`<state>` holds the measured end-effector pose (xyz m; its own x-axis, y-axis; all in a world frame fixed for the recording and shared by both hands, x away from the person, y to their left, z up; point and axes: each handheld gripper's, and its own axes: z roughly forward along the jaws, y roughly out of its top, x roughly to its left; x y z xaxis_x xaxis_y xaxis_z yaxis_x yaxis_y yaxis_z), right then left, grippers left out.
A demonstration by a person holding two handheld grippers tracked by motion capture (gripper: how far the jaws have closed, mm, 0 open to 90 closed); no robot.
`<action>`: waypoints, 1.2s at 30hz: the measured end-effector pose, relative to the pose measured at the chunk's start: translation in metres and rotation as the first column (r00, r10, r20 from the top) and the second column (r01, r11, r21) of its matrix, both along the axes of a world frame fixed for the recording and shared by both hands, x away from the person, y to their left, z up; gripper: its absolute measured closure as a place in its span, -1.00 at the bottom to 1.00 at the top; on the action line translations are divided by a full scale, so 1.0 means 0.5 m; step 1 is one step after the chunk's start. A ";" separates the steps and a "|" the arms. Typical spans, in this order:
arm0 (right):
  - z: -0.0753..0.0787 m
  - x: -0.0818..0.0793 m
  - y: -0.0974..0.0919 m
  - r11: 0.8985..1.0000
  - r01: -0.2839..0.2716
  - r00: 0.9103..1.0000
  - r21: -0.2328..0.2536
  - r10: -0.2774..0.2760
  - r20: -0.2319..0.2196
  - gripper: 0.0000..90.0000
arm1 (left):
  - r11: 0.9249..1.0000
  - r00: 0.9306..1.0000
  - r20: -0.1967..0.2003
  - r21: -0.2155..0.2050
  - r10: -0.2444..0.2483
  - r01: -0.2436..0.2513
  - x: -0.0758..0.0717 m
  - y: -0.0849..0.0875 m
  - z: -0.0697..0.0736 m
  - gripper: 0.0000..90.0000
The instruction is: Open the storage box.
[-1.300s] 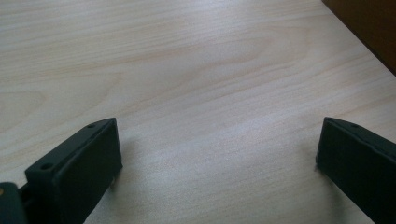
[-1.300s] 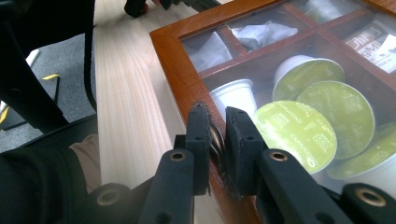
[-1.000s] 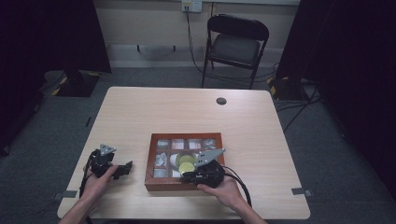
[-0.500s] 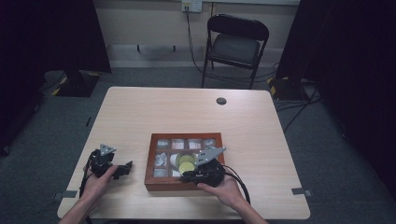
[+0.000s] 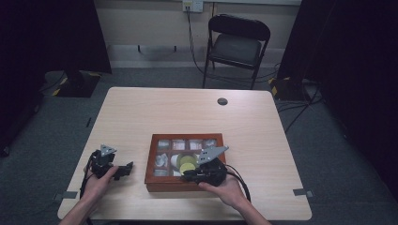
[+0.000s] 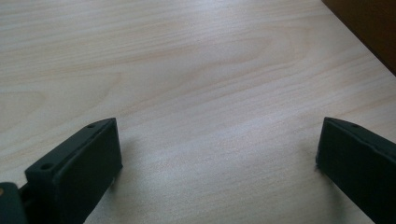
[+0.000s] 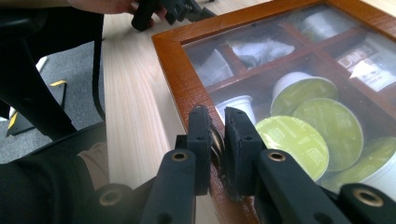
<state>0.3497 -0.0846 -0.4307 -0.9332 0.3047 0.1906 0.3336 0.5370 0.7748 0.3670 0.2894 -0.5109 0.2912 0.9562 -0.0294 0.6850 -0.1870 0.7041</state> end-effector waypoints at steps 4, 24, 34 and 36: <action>0.008 0.001 -0.001 1.000 0.001 1.000 0.007 -0.001 0.008 0.80 | 1.000 1.000 0.000 0.000 0.000 0.000 0.000 0.000 0.000 -1.00; 0.029 0.007 -0.003 1.000 0.002 1.000 0.026 -0.002 0.009 0.80 | 1.000 1.000 0.000 0.000 0.000 0.000 0.000 0.000 0.000 -1.00; 0.052 0.015 -0.008 0.998 0.010 1.000 0.059 -0.011 0.009 0.81 | 1.000 1.000 0.000 0.000 0.000 0.000 0.000 0.000 0.000 -1.00; 0.055 0.017 -0.008 0.998 0.011 1.000 0.061 -0.011 0.009 0.81 | 1.000 1.000 0.000 0.000 0.000 0.000 0.000 0.000 0.000 -1.00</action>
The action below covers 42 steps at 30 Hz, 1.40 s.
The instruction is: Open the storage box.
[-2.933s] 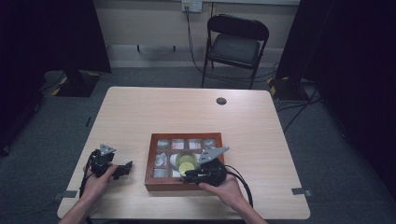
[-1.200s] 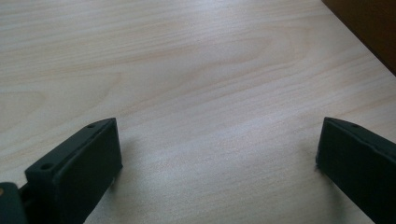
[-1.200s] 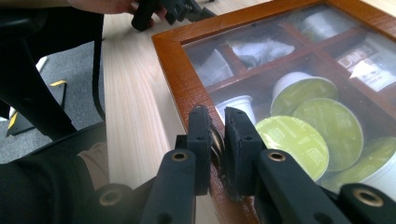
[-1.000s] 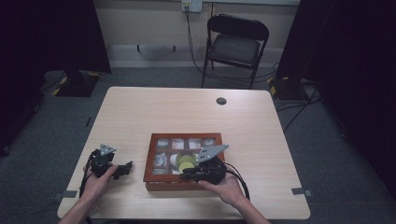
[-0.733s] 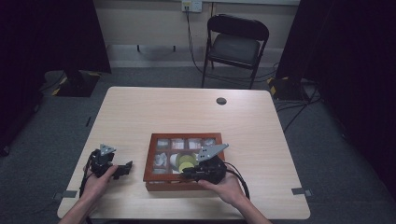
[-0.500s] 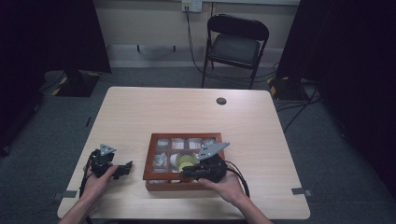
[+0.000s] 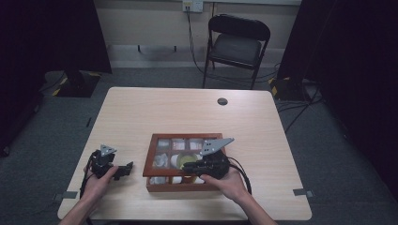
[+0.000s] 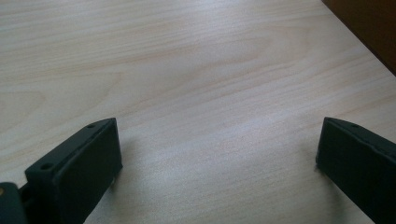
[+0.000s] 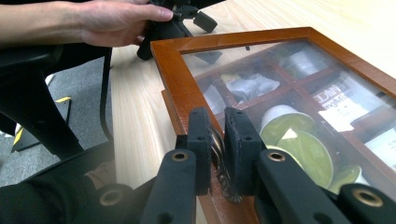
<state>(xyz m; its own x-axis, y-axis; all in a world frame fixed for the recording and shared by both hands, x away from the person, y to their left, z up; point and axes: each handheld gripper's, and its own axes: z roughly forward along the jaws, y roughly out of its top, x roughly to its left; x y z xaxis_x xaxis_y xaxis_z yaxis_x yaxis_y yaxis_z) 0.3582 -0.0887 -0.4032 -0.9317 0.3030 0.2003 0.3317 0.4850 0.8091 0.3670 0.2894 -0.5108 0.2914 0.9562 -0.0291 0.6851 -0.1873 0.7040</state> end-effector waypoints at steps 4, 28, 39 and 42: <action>0.008 0.004 -0.001 1.000 0.004 1.000 0.011 -0.003 -0.002 0.81 | 1.000 1.000 0.000 0.000 0.000 0.000 0.000 0.000 0.000 -1.00; 0.046 0.029 -0.004 0.999 0.017 1.000 0.047 -0.016 -0.022 0.81 | 1.000 1.000 0.000 0.000 0.000 0.000 0.000 0.000 0.000 -1.00; 0.071 0.046 -0.006 0.997 0.032 0.999 0.067 -0.031 -0.027 0.81 | 1.000 1.000 0.000 0.001 0.000 0.000 0.000 0.000 0.000 -1.00; 0.075 0.050 -0.007 0.997 0.037 0.999 0.073 -0.035 -0.031 0.81 | 1.000 1.000 0.000 0.001 0.000 0.000 0.000 0.000 0.000 -1.00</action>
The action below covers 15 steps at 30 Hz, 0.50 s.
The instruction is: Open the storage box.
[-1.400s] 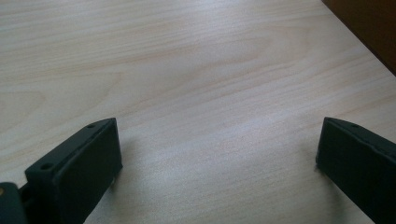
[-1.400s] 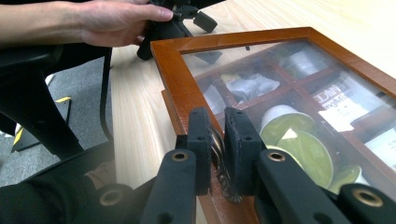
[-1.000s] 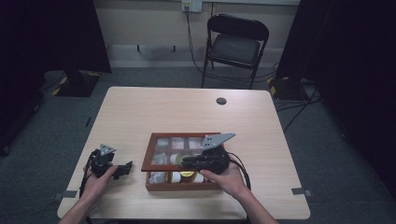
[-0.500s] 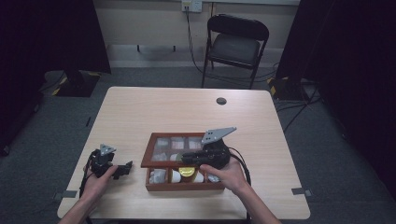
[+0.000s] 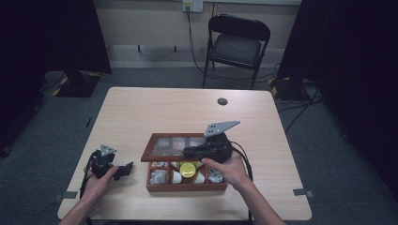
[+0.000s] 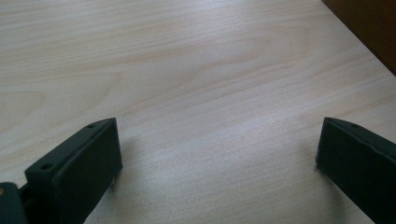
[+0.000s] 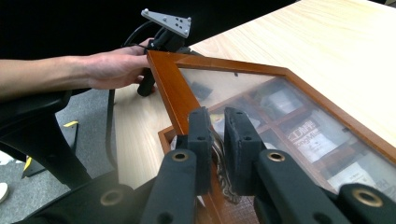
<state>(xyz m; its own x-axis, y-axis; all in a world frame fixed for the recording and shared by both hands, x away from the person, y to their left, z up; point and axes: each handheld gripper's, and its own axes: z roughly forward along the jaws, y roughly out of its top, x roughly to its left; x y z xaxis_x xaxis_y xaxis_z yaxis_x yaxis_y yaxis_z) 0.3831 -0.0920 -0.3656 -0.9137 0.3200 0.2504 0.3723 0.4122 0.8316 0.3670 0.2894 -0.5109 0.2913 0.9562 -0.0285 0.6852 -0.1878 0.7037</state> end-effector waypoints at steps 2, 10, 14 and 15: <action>0.002 0.003 0.000 1.000 0.000 1.000 0.003 0.000 -0.002 0.81 | 1.000 1.000 -0.002 0.004 -0.003 0.003 0.000 0.001 0.000 -1.00; 0.009 0.011 -0.002 1.000 0.001 1.000 0.010 -0.001 -0.011 0.81 | 1.000 1.000 0.000 -0.001 0.000 0.000 0.000 0.000 0.000 -1.00; 0.019 0.018 -0.001 1.000 0.008 1.000 0.007 -0.008 -0.013 0.81 | 1.000 1.000 0.000 -0.001 0.000 0.000 0.000 0.000 0.000 -1.00; 0.021 0.020 0.000 1.000 0.009 1.000 0.007 -0.009 -0.014 0.81 | 1.000 1.000 0.000 -0.001 0.000 0.000 0.000 0.000 0.000 -1.00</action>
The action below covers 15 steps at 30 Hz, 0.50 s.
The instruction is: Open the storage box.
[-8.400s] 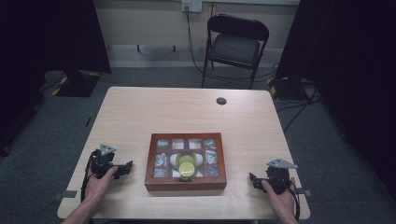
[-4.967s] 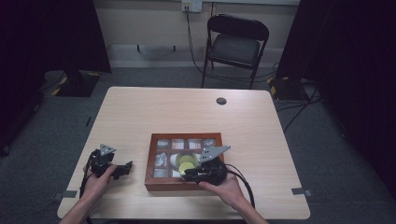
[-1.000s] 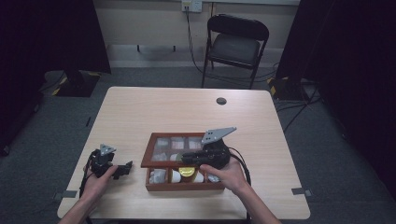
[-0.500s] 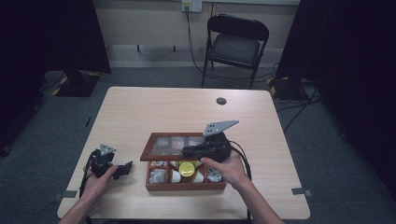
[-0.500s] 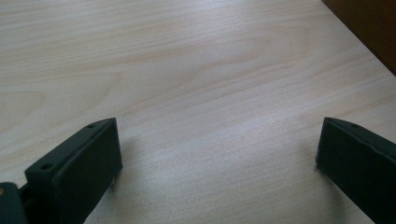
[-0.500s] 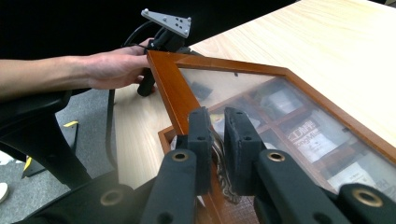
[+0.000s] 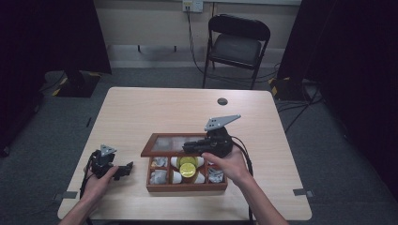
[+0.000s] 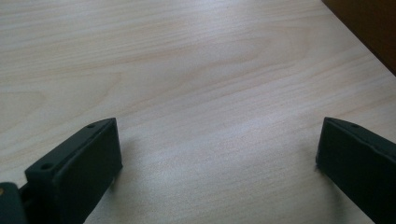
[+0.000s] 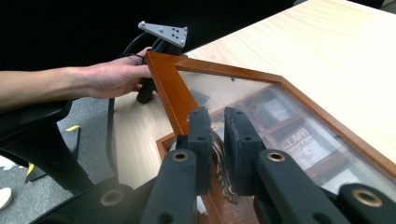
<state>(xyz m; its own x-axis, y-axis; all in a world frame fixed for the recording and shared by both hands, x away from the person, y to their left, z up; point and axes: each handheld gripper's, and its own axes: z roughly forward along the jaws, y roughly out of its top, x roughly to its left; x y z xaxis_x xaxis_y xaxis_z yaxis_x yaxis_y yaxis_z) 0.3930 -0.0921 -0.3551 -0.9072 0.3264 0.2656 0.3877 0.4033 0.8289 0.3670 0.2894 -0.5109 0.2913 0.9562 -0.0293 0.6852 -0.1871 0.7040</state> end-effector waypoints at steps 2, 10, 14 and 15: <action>0.004 0.004 0.000 1.000 0.000 1.000 -0.001 0.000 -0.001 0.81 | 1.000 1.000 0.000 0.000 0.000 0.000 0.000 0.000 0.000 -1.00; 0.020 0.018 0.003 1.000 0.004 1.000 -0.007 -0.004 -0.003 0.82 | 1.000 1.000 0.000 0.000 0.000 0.000 0.000 0.000 0.000 -1.00; 0.032 0.026 0.005 1.000 0.018 1.000 -0.011 -0.018 0.006 0.82 | 1.000 1.000 0.000 0.000 0.000 0.000 0.000 0.000 0.000 -1.00; 0.035 0.028 0.005 1.000 0.019 1.000 -0.010 -0.019 0.009 0.82 | 1.000 1.000 0.000 0.000 0.000 0.000 0.000 0.000 0.000 -1.00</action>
